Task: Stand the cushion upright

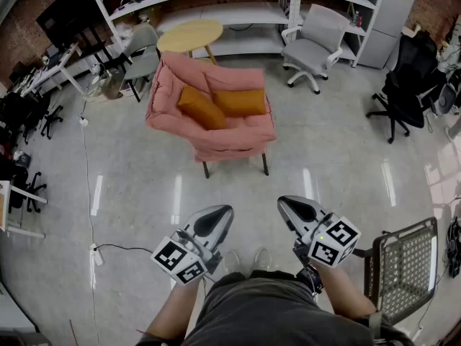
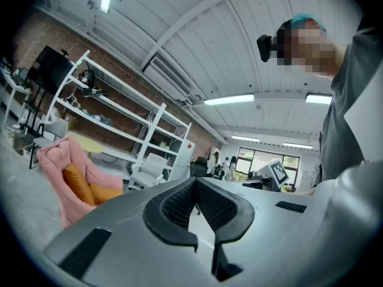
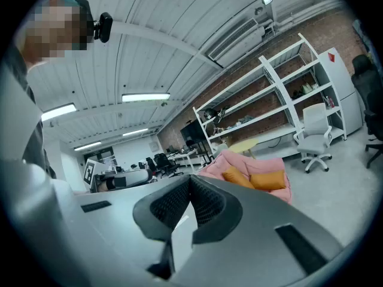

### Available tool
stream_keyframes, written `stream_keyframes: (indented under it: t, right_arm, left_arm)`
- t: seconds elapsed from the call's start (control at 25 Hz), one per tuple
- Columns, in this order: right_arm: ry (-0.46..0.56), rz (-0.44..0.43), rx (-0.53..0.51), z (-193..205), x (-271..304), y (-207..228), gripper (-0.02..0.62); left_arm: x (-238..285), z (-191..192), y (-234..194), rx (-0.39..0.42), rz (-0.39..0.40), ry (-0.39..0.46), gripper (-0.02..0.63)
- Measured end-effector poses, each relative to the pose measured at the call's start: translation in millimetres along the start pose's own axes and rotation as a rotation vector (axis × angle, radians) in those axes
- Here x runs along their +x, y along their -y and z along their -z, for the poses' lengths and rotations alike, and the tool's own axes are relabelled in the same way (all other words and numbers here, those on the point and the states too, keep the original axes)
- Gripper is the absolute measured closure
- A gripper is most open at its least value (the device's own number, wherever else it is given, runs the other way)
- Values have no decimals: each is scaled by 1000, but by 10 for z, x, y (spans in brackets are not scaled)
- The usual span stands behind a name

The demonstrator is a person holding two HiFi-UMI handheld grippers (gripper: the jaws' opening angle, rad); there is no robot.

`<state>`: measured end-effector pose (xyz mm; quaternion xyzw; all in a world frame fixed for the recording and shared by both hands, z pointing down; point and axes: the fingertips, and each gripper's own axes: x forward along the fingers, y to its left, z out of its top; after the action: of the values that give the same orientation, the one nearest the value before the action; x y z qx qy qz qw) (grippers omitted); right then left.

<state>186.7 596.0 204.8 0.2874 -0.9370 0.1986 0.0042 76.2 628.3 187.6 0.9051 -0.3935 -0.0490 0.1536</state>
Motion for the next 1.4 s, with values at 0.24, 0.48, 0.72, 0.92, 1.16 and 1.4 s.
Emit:
stream_keyframes:
  t: [0.24, 0.48, 0.72, 0.92, 1.16, 1.4]
  right_arm:
    - [-6, -5, 6, 47, -37, 90, 580]
    - [-6, -26, 24, 26, -64, 250, 580]
    - [-18, -8, 54, -3, -51, 468, 580]
    - [-34, 2, 55, -39, 132, 677, 580]
    - [-66, 19, 58, -77, 658, 911, 580]
    - [-88, 41, 66, -207, 1439, 1288, 580]
  left_arm:
    - [79, 64, 10, -2, -6, -3, 594]
    - [221, 84, 0, 0, -20, -6, 594]
    - [328, 44, -102, 2, -33, -11, 595]
    - [484, -1, -383, -5, -36, -1, 595]
    - [664, -87, -949, -27, -13, 2, 595]
    - [982, -294, -1779, -29, 10, -8, 595]
